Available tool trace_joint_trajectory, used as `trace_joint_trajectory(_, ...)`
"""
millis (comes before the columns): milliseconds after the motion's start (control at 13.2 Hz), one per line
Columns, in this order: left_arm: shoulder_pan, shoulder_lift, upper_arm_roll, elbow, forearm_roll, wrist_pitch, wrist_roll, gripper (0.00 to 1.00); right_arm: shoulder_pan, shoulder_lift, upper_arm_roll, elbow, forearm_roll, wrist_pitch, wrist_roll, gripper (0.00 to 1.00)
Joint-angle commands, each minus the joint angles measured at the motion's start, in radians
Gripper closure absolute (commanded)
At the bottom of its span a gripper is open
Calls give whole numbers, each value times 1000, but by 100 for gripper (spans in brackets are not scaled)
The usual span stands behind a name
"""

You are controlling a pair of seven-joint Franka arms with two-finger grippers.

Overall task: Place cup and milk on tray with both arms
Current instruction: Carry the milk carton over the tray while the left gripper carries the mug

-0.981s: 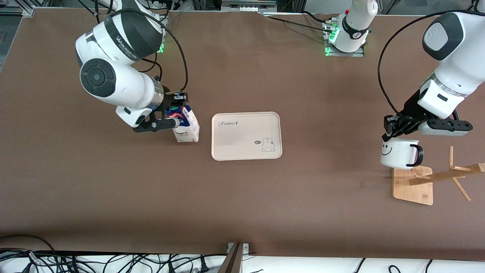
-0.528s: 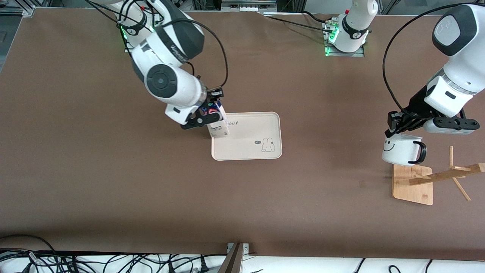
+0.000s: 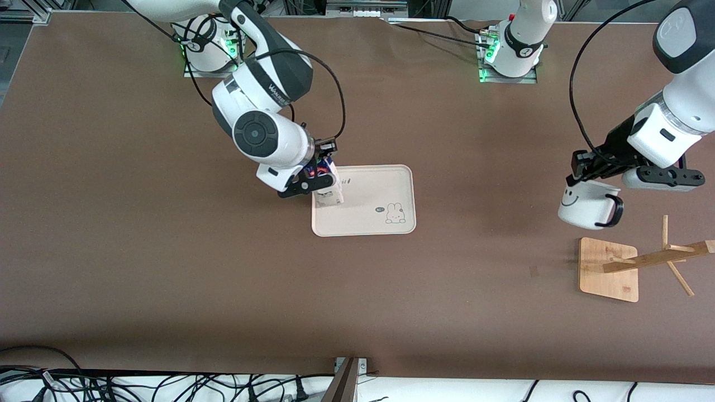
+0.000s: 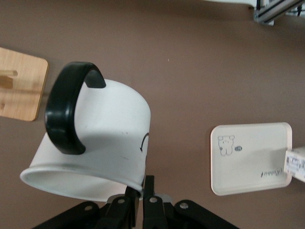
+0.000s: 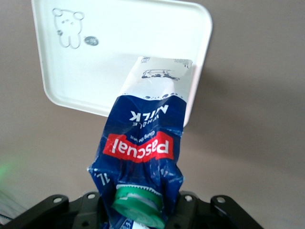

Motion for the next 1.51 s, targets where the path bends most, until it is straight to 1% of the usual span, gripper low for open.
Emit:
trace_joint_trajectory(0, -8, 16, -25, 95, 22, -243, 5, 100, -35, 14, 8, 31, 9, -45, -6, 61)
trace_joint_trajectory(75, -6, 16, -53, 98, 22, -289, 2, 100, -34, 20, 8, 33, 29, -45, -1, 61)
trace_joint_trajectory(151, -6, 16, -62, 99, 22, -319, 3, 100, -22, 26, 8, 33, 36, -45, 8, 61)
trace_joint_trajectory(302, -8, 18, -65, 101, 21, -369, 5, 100, 1, 31, 13, 33, 36, -45, 46, 61)
trace_joint_trajectory(453, -8, 19, -107, 101, 18, -428, -10, 100, 8, 40, 13, 33, 36, -40, 59, 61)
trace_joint_trajectory(528, -9, 19, -124, 102, 19, -439, -41, 100, 9, 52, 13, 33, 35, -34, 62, 61)
trace_joint_trajectory(679, -9, 27, -133, 101, 19, -442, -111, 100, 31, 68, 13, 36, 32, -16, 63, 61)
trace_joint_trajectory(830, -14, 85, -139, 105, 15, -439, -176, 100, 32, 82, 10, 42, 32, -13, 60, 61)
trace_joint_trajectory(906, -40, 120, -139, 128, 24, -436, -201, 100, 26, 91, 8, 54, 32, -2, 54, 61)
trace_joint_trajectory(981, -57, 177, -136, 174, 22, -437, -221, 100, 25, 108, 8, 76, 32, 4, 54, 61)
trace_joint_trajectory(1132, -64, 249, -136, 239, 24, -437, -294, 100, 34, 160, 8, 146, 32, 9, 63, 61)
trace_joint_trajectory(1283, -72, 298, -136, 271, 24, -437, -326, 100, 35, 177, 8, 166, 30, 19, 60, 61)
trace_joint_trajectory(1434, -87, 323, -136, 273, 22, -434, -363, 100, 34, 177, 7, 165, 24, 21, 56, 60)
